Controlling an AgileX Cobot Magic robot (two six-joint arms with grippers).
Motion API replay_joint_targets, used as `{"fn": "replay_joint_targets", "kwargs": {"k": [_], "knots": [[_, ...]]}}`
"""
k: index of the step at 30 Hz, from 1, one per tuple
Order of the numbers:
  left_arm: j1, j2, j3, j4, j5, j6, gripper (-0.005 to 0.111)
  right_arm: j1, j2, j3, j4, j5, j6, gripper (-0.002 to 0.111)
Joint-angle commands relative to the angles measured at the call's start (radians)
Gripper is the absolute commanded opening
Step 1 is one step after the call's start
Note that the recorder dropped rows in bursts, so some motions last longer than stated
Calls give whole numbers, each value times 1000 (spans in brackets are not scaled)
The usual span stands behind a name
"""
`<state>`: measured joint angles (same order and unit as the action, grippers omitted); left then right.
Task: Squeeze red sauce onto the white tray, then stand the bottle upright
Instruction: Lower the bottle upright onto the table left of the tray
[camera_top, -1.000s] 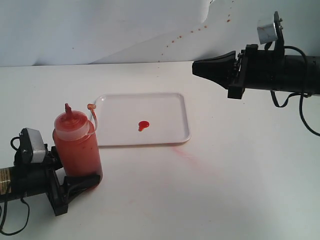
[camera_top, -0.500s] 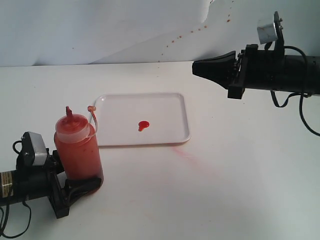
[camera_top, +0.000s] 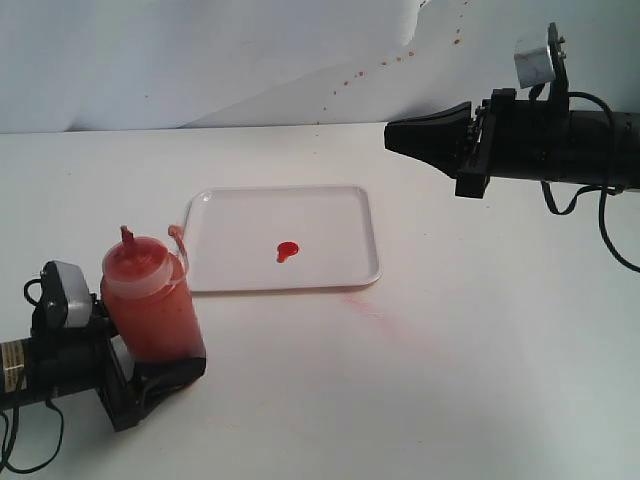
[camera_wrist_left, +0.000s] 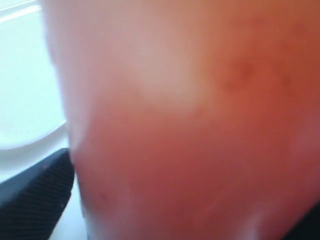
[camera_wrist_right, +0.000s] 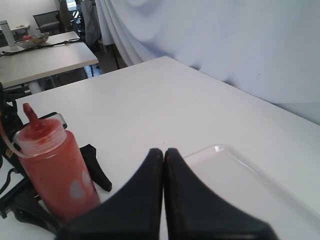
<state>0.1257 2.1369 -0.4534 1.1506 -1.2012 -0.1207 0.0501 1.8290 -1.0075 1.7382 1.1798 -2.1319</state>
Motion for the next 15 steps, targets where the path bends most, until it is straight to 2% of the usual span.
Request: {"fn": "replay_joint_targets", "kwargs": {"k": [1, 15], "knots": [[-3, -2, -7, -17, -20, -5, 95, 1, -9, -7, 6, 8, -6, 0], [-1, -6, -5, -17, -20, -31, 95, 1, -9, -7, 6, 8, -6, 0]]}}
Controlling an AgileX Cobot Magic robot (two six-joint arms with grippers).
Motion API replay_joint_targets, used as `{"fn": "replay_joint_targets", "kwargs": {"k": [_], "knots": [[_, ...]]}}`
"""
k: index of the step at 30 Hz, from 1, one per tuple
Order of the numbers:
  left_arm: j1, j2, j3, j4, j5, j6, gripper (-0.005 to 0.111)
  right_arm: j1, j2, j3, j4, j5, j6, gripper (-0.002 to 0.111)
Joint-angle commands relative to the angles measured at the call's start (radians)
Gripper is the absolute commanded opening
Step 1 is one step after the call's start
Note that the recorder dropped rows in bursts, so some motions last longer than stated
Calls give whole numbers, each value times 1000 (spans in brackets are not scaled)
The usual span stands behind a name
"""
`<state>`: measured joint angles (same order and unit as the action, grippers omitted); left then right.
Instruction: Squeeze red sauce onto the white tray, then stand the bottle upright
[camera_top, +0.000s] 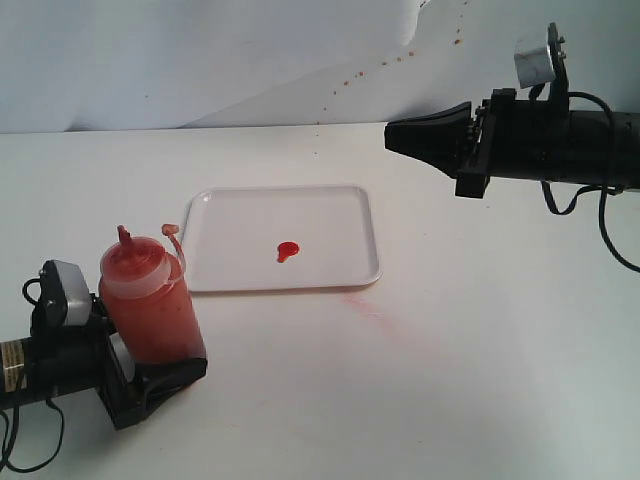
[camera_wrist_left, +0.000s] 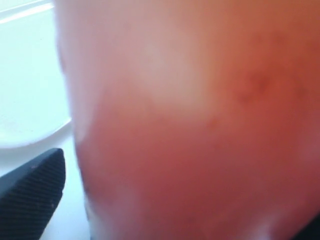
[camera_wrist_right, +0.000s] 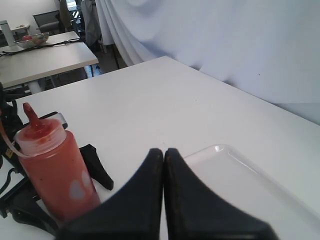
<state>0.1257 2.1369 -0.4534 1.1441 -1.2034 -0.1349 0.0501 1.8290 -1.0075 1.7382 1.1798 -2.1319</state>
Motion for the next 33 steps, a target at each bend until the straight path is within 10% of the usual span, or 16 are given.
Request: {"fn": "replay_joint_targets", "kwargs": {"k": [1, 33], "knots": [[-1, -15, -5, -6, -18, -24, 95, 1, -9, -7, 6, 8, -6, 0], [73, -265, 81, 126, 157, -241, 95, 1, -9, -7, 6, 8, -6, 0]]}}
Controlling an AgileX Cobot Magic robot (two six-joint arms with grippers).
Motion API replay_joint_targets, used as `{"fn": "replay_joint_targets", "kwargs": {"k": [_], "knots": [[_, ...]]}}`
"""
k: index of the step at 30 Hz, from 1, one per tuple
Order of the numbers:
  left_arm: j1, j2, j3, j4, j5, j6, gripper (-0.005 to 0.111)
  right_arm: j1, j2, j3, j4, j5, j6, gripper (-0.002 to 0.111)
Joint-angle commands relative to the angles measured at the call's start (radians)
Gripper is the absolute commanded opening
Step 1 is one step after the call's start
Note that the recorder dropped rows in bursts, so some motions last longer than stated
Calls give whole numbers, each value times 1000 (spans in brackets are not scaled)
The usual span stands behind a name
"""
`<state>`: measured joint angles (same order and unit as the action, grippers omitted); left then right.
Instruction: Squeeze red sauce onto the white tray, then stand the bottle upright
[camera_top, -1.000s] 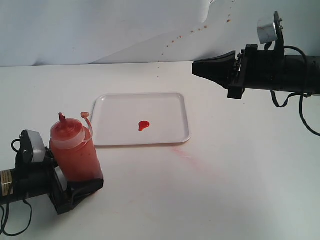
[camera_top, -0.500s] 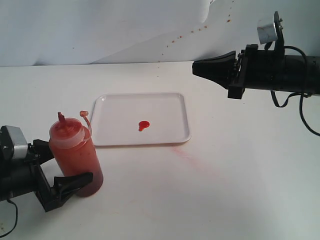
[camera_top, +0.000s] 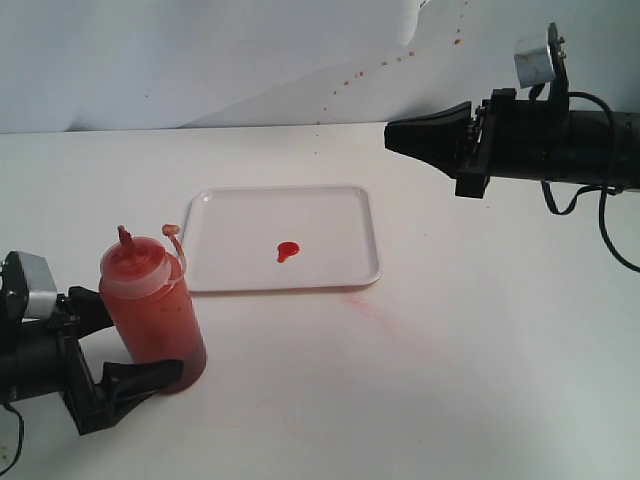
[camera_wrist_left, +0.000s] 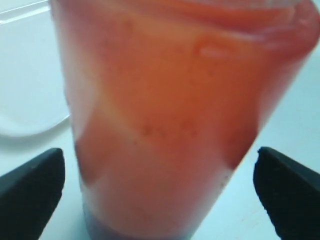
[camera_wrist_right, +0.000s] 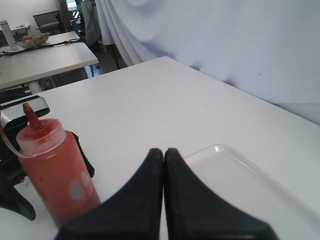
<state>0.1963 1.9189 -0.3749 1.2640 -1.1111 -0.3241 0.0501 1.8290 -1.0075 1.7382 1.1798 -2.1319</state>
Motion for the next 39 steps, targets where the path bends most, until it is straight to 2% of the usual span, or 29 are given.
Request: {"fn": "replay_joint_targets", "kwargs": {"k": [1, 6, 18, 30, 33, 39], "knots": [[3, -58, 3, 6, 76, -67, 95, 1, -9, -7, 6, 8, -6, 0], [3, -101, 3, 27, 145, -156, 95, 1, -9, -7, 6, 8, -6, 0], [3, -175, 3, 81, 201, -290, 95, 1, -9, -7, 6, 8, -6, 0], [3, -297, 3, 133, 425, -330, 95, 1, -9, -7, 6, 8, -6, 0], [3, -357, 3, 133, 490, -386, 95, 1, -9, -7, 6, 8, -6, 0], [3, -499, 3, 52, 562, -393, 93, 1, -9, -7, 6, 8, -6, 0]]}}
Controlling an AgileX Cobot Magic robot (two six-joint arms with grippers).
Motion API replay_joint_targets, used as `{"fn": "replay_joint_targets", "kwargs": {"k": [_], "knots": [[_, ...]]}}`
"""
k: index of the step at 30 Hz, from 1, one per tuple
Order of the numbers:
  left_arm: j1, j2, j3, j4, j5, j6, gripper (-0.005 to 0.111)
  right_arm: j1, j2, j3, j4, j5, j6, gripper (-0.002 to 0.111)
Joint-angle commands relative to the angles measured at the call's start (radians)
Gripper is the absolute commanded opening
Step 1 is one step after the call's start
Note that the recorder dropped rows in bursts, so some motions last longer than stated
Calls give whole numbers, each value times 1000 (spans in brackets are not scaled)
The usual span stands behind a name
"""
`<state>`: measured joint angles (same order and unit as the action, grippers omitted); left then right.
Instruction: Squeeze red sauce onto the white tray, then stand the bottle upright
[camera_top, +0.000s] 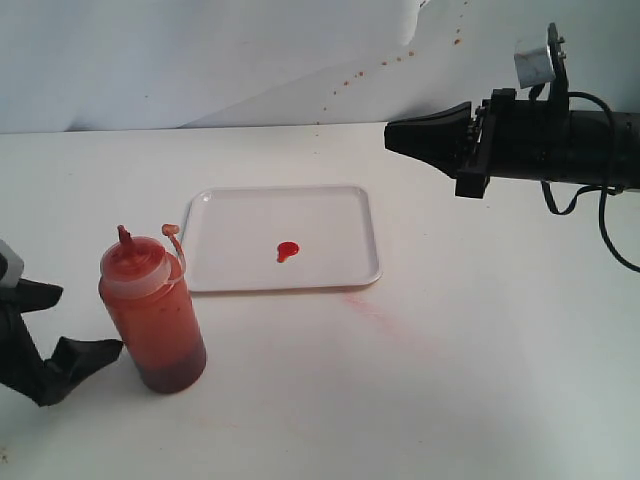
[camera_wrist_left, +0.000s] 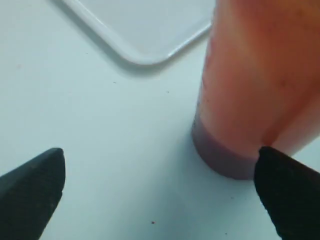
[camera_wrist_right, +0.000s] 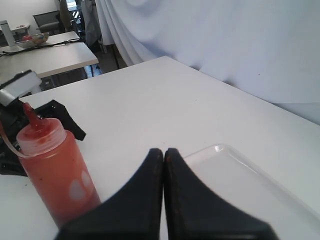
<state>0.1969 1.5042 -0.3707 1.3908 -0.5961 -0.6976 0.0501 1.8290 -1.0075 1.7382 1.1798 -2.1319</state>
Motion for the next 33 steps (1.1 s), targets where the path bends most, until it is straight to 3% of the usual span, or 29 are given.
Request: {"fn": "replay_joint_targets", "kwargs": {"k": [1, 3, 5, 7, 10, 17, 23, 33], "knots": [[2, -111, -1, -111, 57, -24, 90, 1, -9, -7, 6, 8, -6, 0], [2, -159, -1, -152, 50, -56, 81, 1, -9, -7, 6, 8, -6, 0], [2, -217, -1, -155, 25, -93, 64, 1, -9, -7, 6, 8, -6, 0], [2, -272, -1, -122, -19, -114, 43, 1, -9, -7, 6, 8, -6, 0], [2, -363, -1, -95, -102, -147, 0, 1, -9, -7, 6, 8, -6, 0], [2, -561, -1, -140, -271, -256, 0, 1, -9, -7, 6, 8, -6, 0], [2, -682, -1, -125, -612, -363, 0, 1, -9, -7, 6, 8, -6, 0], [-3, -772, -4, -116, -625, -368, 0, 1, -9, -7, 6, 8, -6, 0]]}}
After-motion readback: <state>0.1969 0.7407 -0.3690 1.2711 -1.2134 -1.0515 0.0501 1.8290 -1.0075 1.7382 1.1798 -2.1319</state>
